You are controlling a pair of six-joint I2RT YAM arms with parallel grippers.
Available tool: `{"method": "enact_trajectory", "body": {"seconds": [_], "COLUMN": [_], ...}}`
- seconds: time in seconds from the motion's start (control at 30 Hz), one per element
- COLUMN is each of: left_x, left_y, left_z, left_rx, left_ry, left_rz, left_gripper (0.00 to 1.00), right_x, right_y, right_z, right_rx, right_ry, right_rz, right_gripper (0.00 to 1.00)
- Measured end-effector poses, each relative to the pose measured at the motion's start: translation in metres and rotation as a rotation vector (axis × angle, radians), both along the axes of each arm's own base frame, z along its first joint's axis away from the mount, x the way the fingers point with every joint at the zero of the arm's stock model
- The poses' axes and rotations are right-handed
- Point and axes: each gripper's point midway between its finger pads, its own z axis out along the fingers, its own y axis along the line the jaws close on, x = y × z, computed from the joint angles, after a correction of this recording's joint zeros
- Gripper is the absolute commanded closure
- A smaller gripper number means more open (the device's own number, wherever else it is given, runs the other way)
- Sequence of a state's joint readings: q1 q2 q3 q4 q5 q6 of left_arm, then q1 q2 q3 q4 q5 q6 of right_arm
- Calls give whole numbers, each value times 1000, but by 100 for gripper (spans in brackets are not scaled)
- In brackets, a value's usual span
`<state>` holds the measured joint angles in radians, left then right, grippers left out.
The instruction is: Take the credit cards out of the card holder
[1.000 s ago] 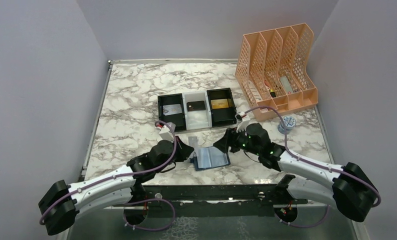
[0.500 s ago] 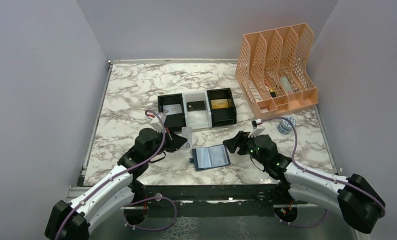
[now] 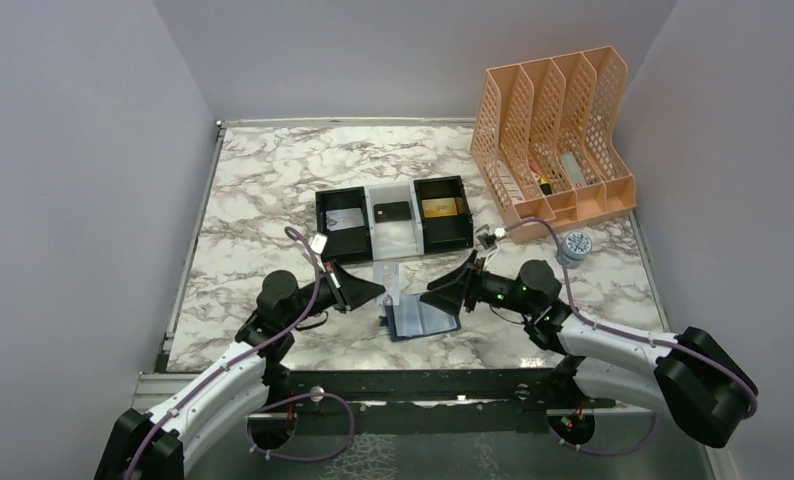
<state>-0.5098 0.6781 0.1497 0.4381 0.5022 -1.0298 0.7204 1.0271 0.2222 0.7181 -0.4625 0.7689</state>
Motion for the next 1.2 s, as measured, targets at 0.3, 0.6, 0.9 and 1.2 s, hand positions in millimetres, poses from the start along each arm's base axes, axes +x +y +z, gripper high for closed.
{"method": "enact_trajectory", "body": {"seconds": [0.3,0.6,0.9,1.2], "left_x": [-13,-21,-22,-19], "left_y": [-6,-9,-11,-12], "left_z": [28,43,47,44], "left_rx": [-93,-135,-149,-146], "left_ry": [-59,-105,-118,-107], "left_rz": [-78,-126,-143,-142], "left_gripper": [100,100,100,100], "right_x": [-12,-13,-5,-6], "right_y": [29,42,55,62], "right_z": [27,24,38,28], "right_rx": [100,162,231,237], "right_ry": [42,146,172,231], "right_rz": [201,276,318,335], "right_gripper": [46,57,76,90]}}
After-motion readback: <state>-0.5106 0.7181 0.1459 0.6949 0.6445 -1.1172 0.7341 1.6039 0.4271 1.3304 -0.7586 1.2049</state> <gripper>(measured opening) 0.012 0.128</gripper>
